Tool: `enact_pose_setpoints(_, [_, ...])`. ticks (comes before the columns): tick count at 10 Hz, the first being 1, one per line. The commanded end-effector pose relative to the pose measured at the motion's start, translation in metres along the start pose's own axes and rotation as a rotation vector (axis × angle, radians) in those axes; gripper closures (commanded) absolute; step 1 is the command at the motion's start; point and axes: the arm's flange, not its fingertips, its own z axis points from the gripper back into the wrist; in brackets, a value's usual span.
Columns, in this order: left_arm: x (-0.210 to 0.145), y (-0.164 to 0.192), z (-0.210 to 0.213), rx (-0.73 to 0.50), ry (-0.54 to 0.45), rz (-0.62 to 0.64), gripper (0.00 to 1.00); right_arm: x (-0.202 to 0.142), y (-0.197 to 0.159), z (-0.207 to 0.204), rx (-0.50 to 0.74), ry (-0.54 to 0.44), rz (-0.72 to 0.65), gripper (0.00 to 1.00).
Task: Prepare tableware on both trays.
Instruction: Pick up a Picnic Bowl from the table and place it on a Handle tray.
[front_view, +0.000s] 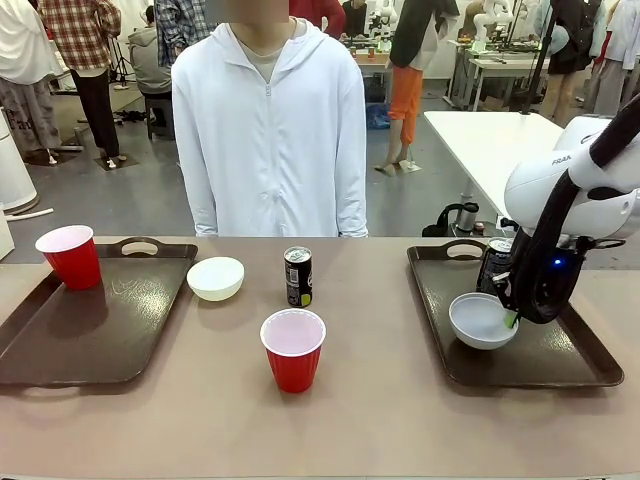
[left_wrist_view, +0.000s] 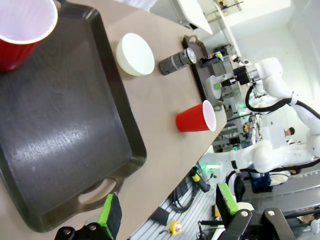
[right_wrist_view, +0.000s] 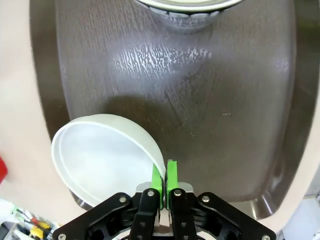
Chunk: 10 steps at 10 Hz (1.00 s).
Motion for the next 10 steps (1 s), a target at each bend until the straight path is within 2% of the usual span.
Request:
enact_pose_setpoints(1, [-0.001,-0.001,0.001,-0.014,-0.008,-0.008,0.00,0.009,0.000,-0.002,0.034,0.015,0.024,1.00])
enact_pose_setpoints(2, [-0.001,-0.001,0.001,-0.014,-0.008,-0.008,0.00,0.009,0.000,-0.002,0.036,0.025,0.026,0.41])
enact_pose_setpoints(3, [-0.001,-0.001,0.001,-0.014,-0.008,-0.008,0.00,0.008,0.000,-0.001,0.034,0.029,0.030,0.36])
enact_pose_setpoints(4, [-0.001,-0.001,0.001,-0.014,-0.008,-0.008,0.00,0.005,0.000,0.004,0.032,0.028,0.024,0.00])
enact_pose_setpoints(6, [-0.001,-0.001,0.001,-0.014,-0.008,-0.008,0.00,-0.009,0.003,0.025,0.005,0.015,0.012,0.00])
enact_pose_setpoints(7, [-0.001,-0.001,0.001,-0.014,-0.008,-0.008,0.00,-0.017,0.006,0.038,-0.010,0.017,0.007,0.11])
enact_pose_setpoints(8, [-0.001,-0.001,0.001,-0.014,-0.008,-0.008,0.00,-0.027,0.012,0.052,-0.028,0.025,-0.006,0.01])
enact_pose_setpoints(10, [-0.001,-0.001,0.001,-0.014,-0.008,-0.008,0.00,-0.054,0.023,0.080,-0.057,0.028,-0.022,0.00])
